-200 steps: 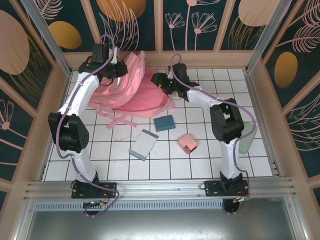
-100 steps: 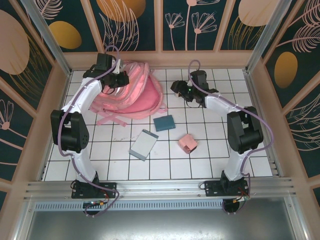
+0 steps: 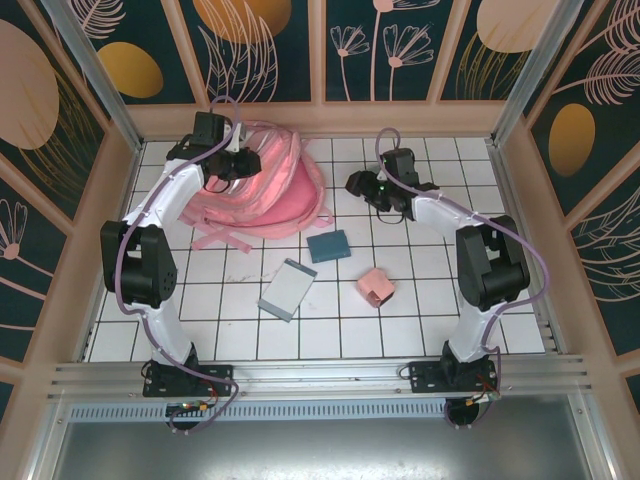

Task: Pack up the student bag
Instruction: Close the student bag at the top-center of the table, then pick up the book from the center of the table.

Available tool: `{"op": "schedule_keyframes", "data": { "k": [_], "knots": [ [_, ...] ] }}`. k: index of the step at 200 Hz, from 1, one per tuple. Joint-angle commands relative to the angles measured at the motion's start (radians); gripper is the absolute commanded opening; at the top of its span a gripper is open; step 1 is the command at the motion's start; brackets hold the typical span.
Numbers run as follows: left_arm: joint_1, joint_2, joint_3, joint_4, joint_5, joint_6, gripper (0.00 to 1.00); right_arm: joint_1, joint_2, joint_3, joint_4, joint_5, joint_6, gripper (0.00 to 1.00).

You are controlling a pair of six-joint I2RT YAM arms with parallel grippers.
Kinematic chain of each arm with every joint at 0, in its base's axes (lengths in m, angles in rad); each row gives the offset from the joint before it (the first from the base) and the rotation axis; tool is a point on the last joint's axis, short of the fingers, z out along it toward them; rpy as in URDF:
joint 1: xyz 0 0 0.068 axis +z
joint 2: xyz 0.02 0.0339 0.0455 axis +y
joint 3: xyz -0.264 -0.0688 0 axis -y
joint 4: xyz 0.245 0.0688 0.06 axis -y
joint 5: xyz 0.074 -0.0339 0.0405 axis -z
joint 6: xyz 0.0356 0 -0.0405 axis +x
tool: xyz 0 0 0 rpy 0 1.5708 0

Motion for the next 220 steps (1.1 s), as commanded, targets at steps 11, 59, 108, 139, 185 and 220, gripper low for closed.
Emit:
{"op": "schedule_keyframes", "data": {
  "k": [11, 59, 108, 139, 185, 220],
  "knots": [
    [0.020, -0.056, -0.049, 0.029, -0.025, -0.020, 0.40, 0.021, -0.048, -0.036, -0.030, 0.032, -0.030, 0.64],
    [0.014, -0.138, -0.190, 0.106, 0.004, -0.082, 0.59, 0.021, -0.119, -0.091, -0.051, 0.118, -0.043, 0.65],
    [-0.048, -0.286, -0.395, 0.135, -0.043, -0.134, 0.60, 0.087, -0.097, -0.070, -0.050, 0.108, -0.071, 0.64],
    [-0.119, -0.387, -0.566, 0.168, -0.075, -0.181, 0.58, 0.120, -0.076, -0.051, -0.055, 0.106, -0.075, 0.64],
    [-0.228, -0.493, -0.814, 0.244, -0.107, -0.250, 0.52, 0.152, -0.071, -0.041, -0.067, 0.095, -0.076, 0.64],
    [-0.348, -0.515, -0.898, 0.234, -0.196, -0.233, 0.49, 0.164, -0.089, -0.065, -0.081, 0.102, -0.076, 0.64]
  ]
}}
